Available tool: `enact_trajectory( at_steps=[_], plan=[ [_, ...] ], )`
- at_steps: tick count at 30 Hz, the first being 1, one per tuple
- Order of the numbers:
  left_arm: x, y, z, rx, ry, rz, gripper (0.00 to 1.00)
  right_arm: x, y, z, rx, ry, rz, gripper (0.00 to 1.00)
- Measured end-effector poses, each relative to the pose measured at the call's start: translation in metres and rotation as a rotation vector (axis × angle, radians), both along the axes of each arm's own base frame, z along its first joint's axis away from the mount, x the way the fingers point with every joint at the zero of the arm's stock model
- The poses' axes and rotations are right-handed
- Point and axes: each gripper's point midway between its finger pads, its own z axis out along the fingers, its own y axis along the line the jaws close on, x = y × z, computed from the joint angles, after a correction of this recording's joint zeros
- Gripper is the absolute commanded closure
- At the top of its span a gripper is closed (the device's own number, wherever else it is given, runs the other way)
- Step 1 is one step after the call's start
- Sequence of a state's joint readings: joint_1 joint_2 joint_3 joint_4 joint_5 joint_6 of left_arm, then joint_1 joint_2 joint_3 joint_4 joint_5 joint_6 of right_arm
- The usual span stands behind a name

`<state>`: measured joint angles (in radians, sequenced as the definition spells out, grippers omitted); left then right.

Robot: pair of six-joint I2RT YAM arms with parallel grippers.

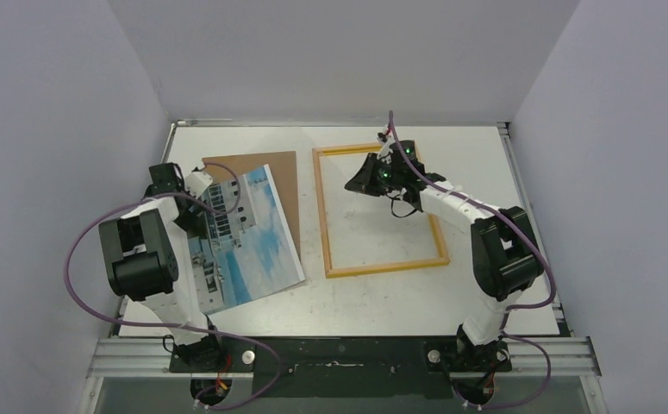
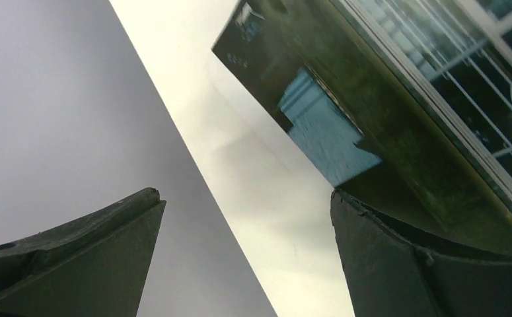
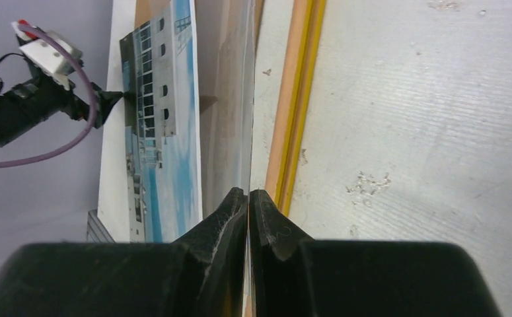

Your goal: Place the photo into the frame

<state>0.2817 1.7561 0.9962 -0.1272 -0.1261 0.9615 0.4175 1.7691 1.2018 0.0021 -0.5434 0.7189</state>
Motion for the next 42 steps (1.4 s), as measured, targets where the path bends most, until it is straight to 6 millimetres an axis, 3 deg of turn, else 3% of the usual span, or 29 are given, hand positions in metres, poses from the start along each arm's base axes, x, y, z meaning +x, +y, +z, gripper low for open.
enact_trajectory(
  at_steps=[6, 9, 12, 15, 18, 20, 25, 30, 35, 39, 42],
  plan=[
    [0.022, -0.003, 0.026, -0.058, -0.035, 0.024, 0.01, 0.003, -0.022, -0.006, -0.069, -0.001, -0.058, 0.95],
    [0.024, -0.012, 0.036, -0.116, -0.029, 0.011, 0.01, 0.005, -0.037, 0.007, -0.09, -0.033, -0.09, 0.95],
    [0.014, -0.033, 0.039, -0.171, 0.008, -0.024, 0.02, 0.009, -0.047, 0.023, -0.098, -0.078, -0.117, 0.95],
    [-0.002, -0.066, 0.029, -0.197, 0.055, -0.089, 0.01, 0.012, -0.056, 0.03, -0.105, -0.096, -0.141, 0.95],
    [-0.022, -0.101, 0.004, -0.217, 0.141, -0.154, 0.01, 0.014, -0.066, 0.028, -0.119, -0.085, -0.164, 0.95],
    [-0.034, -0.113, -0.011, -0.231, 0.193, -0.169, 0.0, 0.014, -0.074, 0.026, -0.133, -0.072, -0.185, 0.95],
    [-0.028, -0.11, -0.013, -0.216, 0.175, -0.13, 0.0, 0.008, -0.104, 0.031, -0.166, -0.071, -0.252, 0.95],
    [-0.009, -0.102, -0.01, -0.184, 0.134, -0.093, 0.0, -0.006, -0.129, 0.038, -0.185, -0.074, -0.307, 0.95],
    [0.002, -0.099, -0.005, -0.188, 0.107, -0.054, 0.02, -0.023, -0.149, 0.028, -0.213, -0.049, -0.351, 0.95],
    [0.005, -0.114, 0.009, -0.252, 0.12, -0.033, 0.03, -0.041, -0.161, 0.007, -0.246, -0.007, -0.385, 0.95],
    [0.018, -0.14, 0.031, -0.305, 0.091, -0.058, 0.03, -0.052, -0.168, -0.005, -0.266, 0.016, -0.402, 0.95]
  ],
)
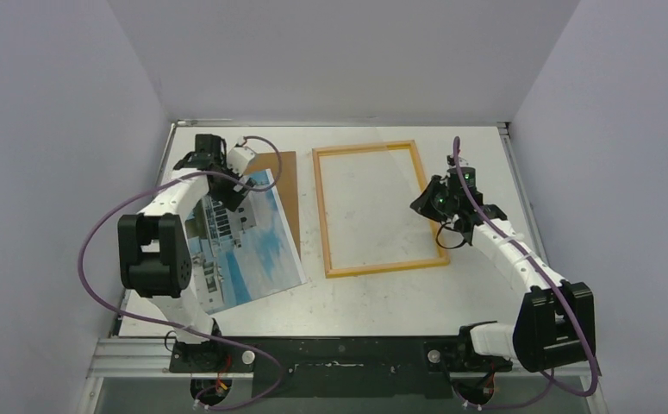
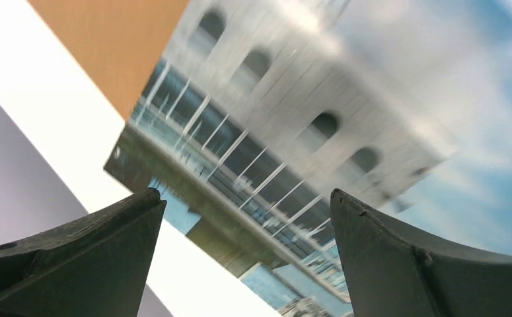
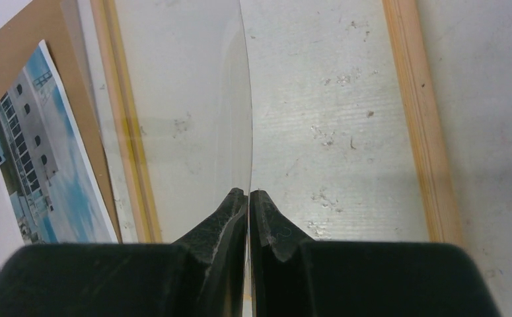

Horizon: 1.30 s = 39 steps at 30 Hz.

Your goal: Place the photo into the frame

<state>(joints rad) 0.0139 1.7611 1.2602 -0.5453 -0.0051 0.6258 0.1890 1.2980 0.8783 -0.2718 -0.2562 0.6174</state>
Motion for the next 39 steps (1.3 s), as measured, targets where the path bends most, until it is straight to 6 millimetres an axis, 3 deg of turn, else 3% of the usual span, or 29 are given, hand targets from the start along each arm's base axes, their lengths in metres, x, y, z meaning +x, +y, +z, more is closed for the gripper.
enact_trajectory(
  at_steps=[6, 11, 18, 23, 32, 39],
  plan=[
    [0.012, -0.092, 0.042, -0.125, -0.053, -0.113, 0.02, -0.011, -0.014, -0.012, -0.022, 0.019, -0.045, 0.95],
    [0.008, -0.14, 0.049, -0.208, -0.032, -0.137, 0.02, -0.013, -0.023, -0.016, -0.027, 0.025, -0.076, 0.95],
    [-0.021, -0.18, 0.011, -0.301, 0.153, -0.107, 0.03, -0.024, -0.024, -0.038, -0.002, 0.07, -0.106, 0.95],
    [-0.041, -0.201, 0.001, -0.416, 0.27, -0.05, 0.01, -0.033, -0.024, -0.044, 0.03, 0.074, -0.135, 0.95],
    [-0.051, -0.235, -0.009, -0.539, 0.369, 0.023, 0.1, -0.05, -0.023, -0.054, 0.092, 0.064, -0.175, 0.93],
    [-0.057, -0.248, -0.034, -0.58, 0.466, 0.097, 0.14, -0.052, -0.021, -0.051, 0.115, 0.052, -0.178, 0.92]
  ],
)
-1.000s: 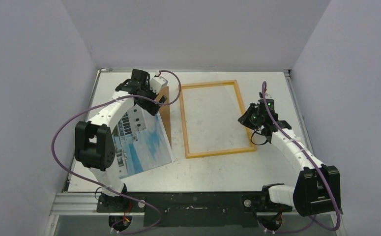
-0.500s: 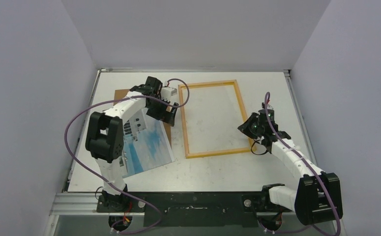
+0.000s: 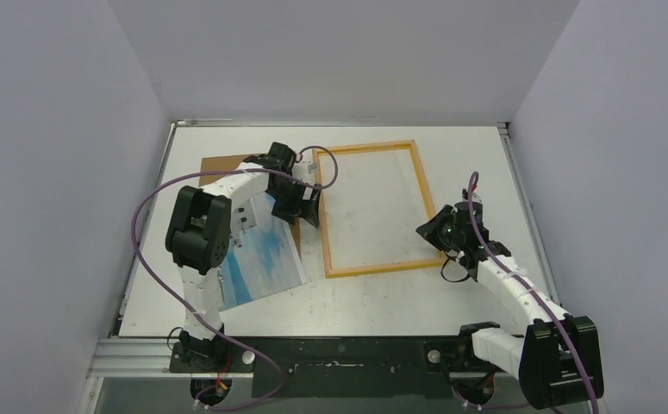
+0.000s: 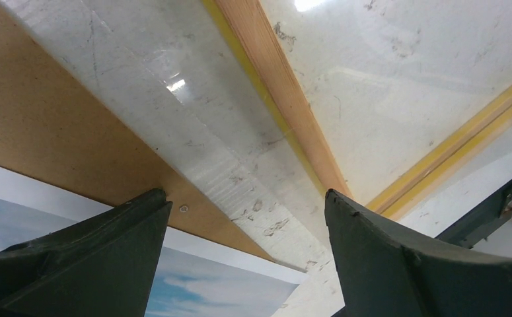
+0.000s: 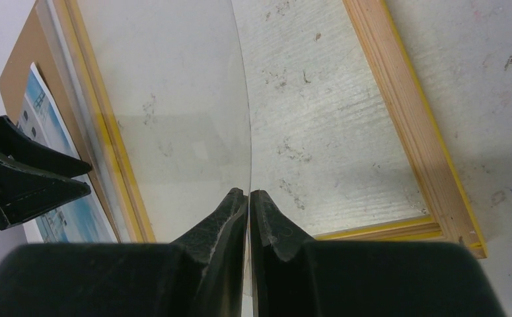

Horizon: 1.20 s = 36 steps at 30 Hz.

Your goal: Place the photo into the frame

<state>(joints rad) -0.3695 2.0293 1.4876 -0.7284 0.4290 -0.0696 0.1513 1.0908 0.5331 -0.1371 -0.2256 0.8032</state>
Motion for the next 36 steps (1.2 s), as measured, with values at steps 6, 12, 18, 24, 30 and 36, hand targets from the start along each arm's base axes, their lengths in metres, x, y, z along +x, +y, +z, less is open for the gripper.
enact_trajectory(
  at_steps=[6, 12, 18, 24, 30, 36],
  plan=[
    [0.003, -0.009, 0.001, -0.043, 0.021, 0.04, 0.19, -0.004, 0.001, -0.007, 0.018, 0.018, -0.012, 0.92],
    [0.002, -0.019, 0.001, -0.095, 0.045, 0.048, 0.24, -0.009, 0.001, -0.015, 0.027, 0.034, -0.021, 0.92],
    [0.0, -0.024, -0.002, -0.122, 0.071, 0.052, 0.47, -0.015, 0.002, -0.023, 0.036, 0.057, -0.024, 0.92],
    [0.001, -0.028, -0.001, -0.145, 0.078, 0.05, 0.47, -0.019, 0.009, -0.028, 0.049, 0.062, -0.015, 0.92],
    [0.006, -0.022, -0.001, -0.145, 0.069, 0.068, 0.75, -0.02, 0.014, -0.029, 0.037, 0.057, -0.002, 0.9],
    [0.016, -0.01, 0.001, -0.145, 0.059, 0.104, 0.98, -0.021, 0.018, -0.034, 0.021, 0.069, 0.01, 0.77]
  ],
)
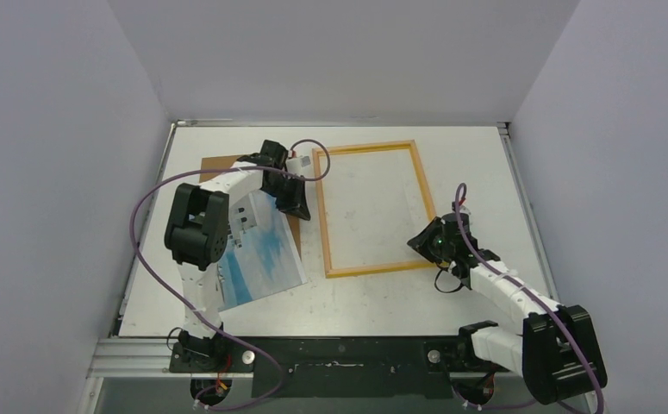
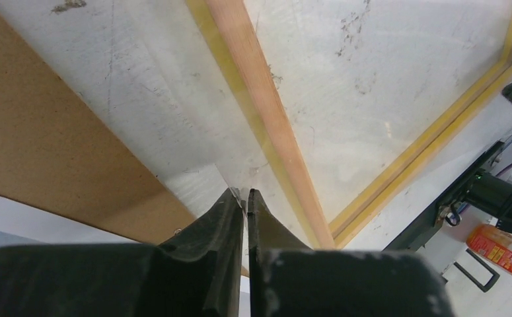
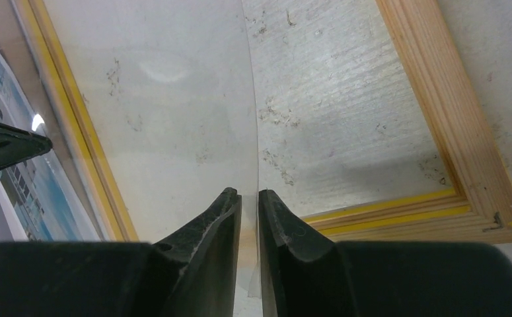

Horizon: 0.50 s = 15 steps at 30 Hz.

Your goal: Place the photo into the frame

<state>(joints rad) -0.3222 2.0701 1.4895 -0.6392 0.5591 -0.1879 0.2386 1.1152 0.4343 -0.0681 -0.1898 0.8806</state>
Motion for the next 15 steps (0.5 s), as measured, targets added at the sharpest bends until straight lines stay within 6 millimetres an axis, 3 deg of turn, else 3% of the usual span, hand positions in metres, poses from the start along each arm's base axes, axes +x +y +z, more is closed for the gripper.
enact_trajectory(
  at_steps=[4, 5, 10, 15],
  plan=[
    [0.001, 0.0, 0.007, -0.019, -0.005, 0.005, 1.0, -0.001, 0.005, -0.004, 0.003, 0.011, 0.021, 0.43],
    [0.001, 0.0, 0.008, -0.025, -0.006, 0.005, 1.0, -0.002, 0.007, -0.005, 0.005, 0.015, 0.03, 0.39],
    [0.003, 0.006, 0.015, -0.041, -0.01, 0.008, 1.0, -0.002, 0.012, -0.02, -0.014, 0.066, 0.102, 0.32],
    [0.008, 0.026, 0.014, -0.022, -0.012, 0.029, 1.0, 0.021, 0.018, -0.018, -0.037, 0.062, 0.167, 0.3]
  ],
)
